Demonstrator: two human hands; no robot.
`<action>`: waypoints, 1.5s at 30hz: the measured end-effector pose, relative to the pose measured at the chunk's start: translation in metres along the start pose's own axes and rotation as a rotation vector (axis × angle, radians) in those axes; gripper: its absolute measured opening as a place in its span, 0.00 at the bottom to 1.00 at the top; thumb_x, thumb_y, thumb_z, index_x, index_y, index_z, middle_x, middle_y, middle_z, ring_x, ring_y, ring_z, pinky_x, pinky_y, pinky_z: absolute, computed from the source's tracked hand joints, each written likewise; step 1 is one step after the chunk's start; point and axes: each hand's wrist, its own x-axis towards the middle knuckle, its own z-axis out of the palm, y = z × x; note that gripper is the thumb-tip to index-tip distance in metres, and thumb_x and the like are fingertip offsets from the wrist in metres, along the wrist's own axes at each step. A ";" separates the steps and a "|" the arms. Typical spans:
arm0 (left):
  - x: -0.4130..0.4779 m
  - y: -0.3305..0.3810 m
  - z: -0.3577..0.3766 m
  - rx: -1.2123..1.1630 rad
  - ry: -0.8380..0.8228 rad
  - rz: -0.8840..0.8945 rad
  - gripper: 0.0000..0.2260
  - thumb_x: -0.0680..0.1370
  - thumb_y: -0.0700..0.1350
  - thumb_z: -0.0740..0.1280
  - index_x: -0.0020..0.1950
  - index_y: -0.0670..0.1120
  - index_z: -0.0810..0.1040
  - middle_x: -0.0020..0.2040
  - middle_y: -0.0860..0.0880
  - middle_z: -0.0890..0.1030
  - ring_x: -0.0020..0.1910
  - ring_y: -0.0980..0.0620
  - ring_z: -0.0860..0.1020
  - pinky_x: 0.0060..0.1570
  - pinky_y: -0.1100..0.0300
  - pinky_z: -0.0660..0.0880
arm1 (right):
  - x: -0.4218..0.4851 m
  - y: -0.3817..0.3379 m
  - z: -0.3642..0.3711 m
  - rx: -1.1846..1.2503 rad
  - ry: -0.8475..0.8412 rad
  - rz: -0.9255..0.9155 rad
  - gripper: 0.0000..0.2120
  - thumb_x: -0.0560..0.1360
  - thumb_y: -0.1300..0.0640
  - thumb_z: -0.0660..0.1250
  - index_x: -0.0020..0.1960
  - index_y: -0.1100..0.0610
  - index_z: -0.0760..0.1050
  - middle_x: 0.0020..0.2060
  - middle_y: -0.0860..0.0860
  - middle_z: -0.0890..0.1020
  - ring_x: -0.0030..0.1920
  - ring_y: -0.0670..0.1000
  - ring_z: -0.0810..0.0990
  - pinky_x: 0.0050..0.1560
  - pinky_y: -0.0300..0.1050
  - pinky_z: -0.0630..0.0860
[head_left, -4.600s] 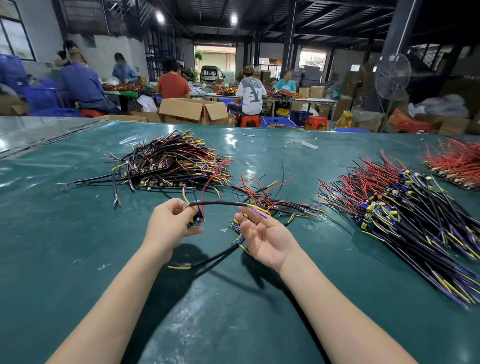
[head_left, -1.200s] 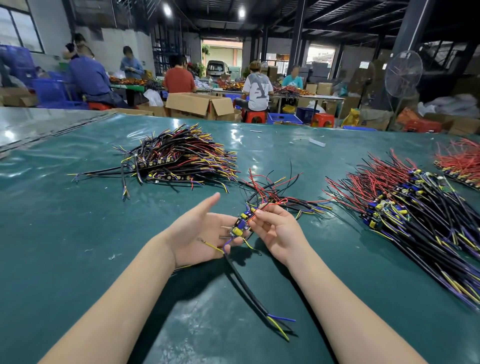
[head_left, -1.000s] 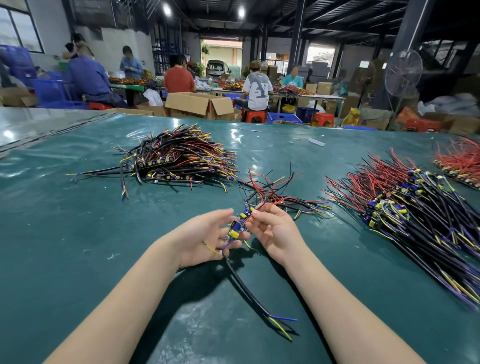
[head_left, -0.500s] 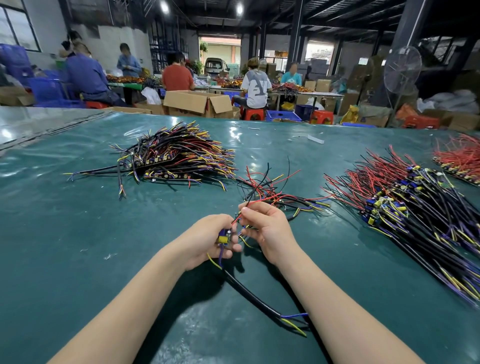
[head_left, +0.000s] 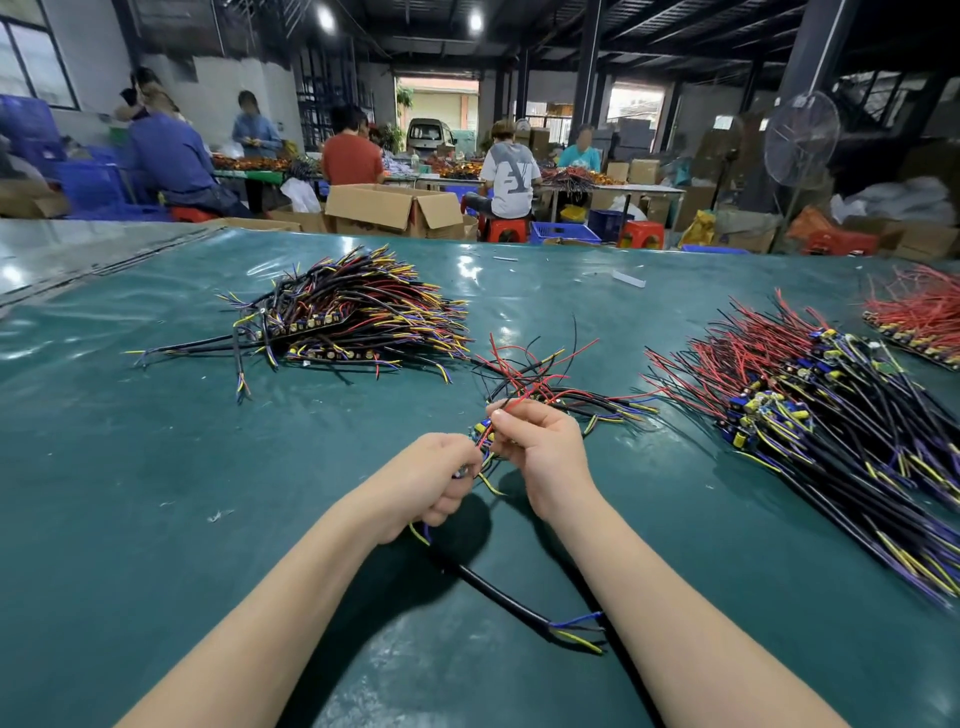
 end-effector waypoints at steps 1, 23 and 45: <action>0.000 0.000 -0.001 -0.005 0.009 0.017 0.11 0.77 0.39 0.54 0.35 0.48 0.62 0.21 0.55 0.58 0.19 0.57 0.54 0.19 0.70 0.51 | 0.000 0.000 0.000 0.015 0.029 -0.005 0.12 0.73 0.72 0.62 0.35 0.61 0.75 0.26 0.48 0.76 0.25 0.43 0.72 0.29 0.33 0.72; -0.001 -0.004 -0.004 0.423 0.183 0.142 0.09 0.75 0.39 0.58 0.33 0.45 0.67 0.28 0.51 0.75 0.18 0.58 0.68 0.20 0.66 0.64 | 0.006 -0.011 -0.013 -0.003 0.172 -0.090 0.11 0.71 0.74 0.64 0.34 0.62 0.74 0.21 0.47 0.77 0.22 0.43 0.75 0.29 0.34 0.76; 0.004 -0.008 -0.004 0.391 0.162 0.203 0.10 0.75 0.40 0.59 0.35 0.48 0.71 0.17 0.53 0.67 0.17 0.58 0.64 0.24 0.64 0.60 | 0.011 -0.014 -0.019 0.049 0.198 -0.124 0.11 0.72 0.74 0.63 0.35 0.61 0.73 0.21 0.49 0.78 0.22 0.45 0.78 0.26 0.35 0.76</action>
